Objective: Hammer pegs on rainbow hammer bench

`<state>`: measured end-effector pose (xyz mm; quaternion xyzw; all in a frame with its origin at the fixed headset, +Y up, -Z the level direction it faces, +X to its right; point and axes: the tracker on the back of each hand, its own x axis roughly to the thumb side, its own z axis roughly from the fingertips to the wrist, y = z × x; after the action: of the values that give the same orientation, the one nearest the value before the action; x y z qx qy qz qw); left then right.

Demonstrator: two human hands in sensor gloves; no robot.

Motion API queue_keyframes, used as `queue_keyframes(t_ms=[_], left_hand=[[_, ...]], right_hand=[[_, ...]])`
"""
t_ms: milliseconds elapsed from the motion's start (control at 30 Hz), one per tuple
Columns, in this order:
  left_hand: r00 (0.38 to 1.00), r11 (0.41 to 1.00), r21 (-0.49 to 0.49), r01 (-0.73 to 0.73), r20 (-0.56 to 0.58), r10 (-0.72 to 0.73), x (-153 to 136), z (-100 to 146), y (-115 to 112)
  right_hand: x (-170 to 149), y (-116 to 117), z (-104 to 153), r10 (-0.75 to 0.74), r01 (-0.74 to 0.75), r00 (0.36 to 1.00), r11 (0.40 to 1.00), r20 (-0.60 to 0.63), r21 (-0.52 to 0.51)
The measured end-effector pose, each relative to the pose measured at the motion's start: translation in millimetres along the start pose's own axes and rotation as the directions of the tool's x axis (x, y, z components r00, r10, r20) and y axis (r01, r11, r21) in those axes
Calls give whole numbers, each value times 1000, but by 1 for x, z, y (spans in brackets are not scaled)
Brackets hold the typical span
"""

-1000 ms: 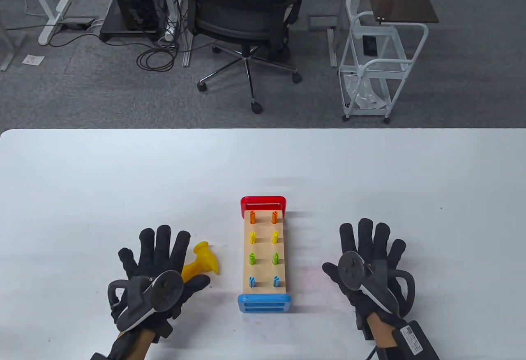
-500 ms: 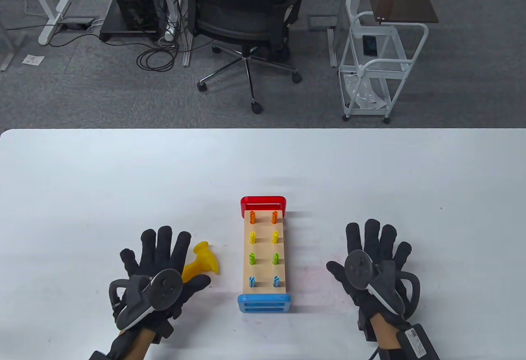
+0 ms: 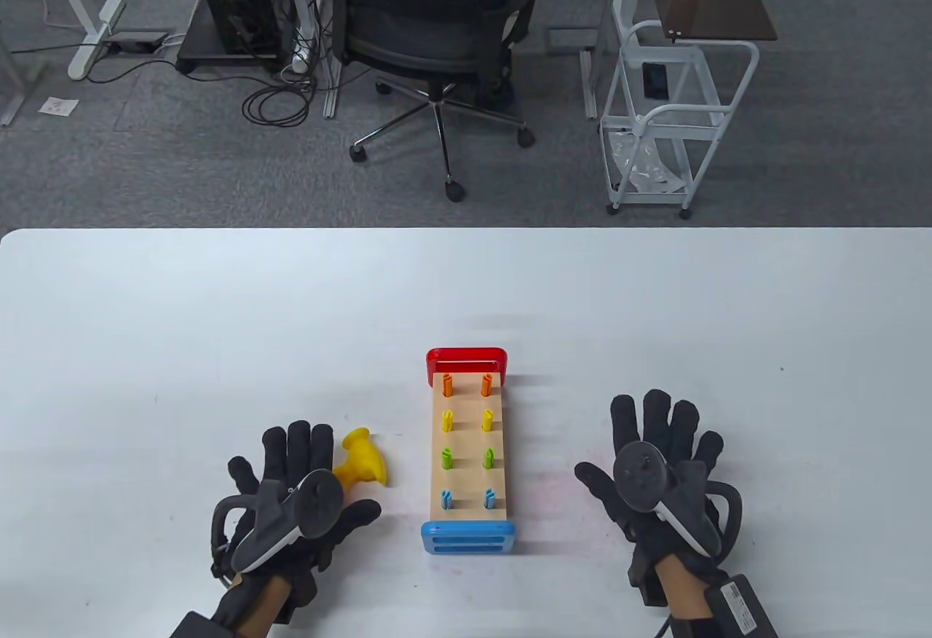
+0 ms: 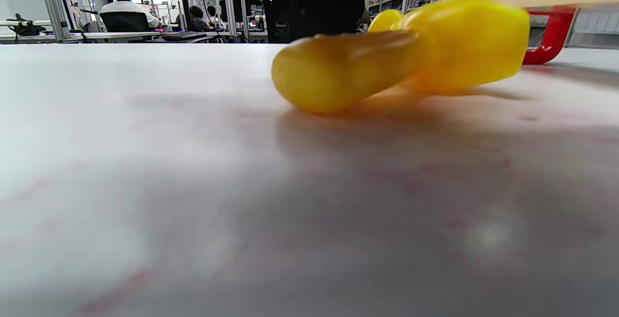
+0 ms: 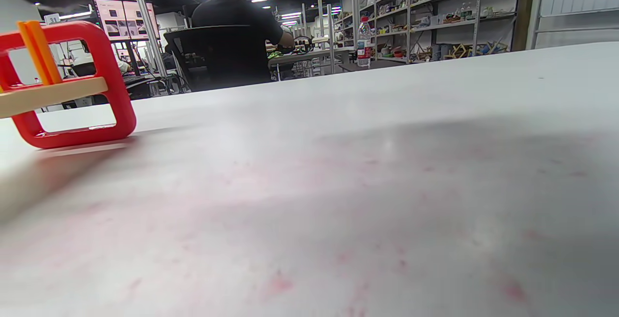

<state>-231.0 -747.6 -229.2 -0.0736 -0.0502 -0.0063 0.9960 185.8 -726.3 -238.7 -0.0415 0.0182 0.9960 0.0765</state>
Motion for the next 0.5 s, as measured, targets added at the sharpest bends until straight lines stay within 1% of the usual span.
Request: queue_keyframes(t_ms=[133, 267, 367, 433, 500], left_hand=[[1000, 1000, -26, -13, -8, 13, -2, -4, -7], [999, 994, -110, -19, -32, 16, -2, -9, -14], [999, 994, -112, -8, -34, 4, -2, -11, -18], [999, 989, -145, -4, -39, -2, -2, -12, -21], [999, 990, -137, -21, -47, 15, -2, -12, -21]], right_hand=[[1, 0, 0, 2, -2, 1000, 1000, 5, 3], [1, 0, 0, -6, 6, 1000, 1000, 7, 5], [1, 1, 0, -10, 10, 1000, 1000, 7, 5], [2, 1, 0, -9, 9, 1000, 1000, 7, 7], [2, 1, 0, 6, -6, 1000, 1000, 7, 6]])
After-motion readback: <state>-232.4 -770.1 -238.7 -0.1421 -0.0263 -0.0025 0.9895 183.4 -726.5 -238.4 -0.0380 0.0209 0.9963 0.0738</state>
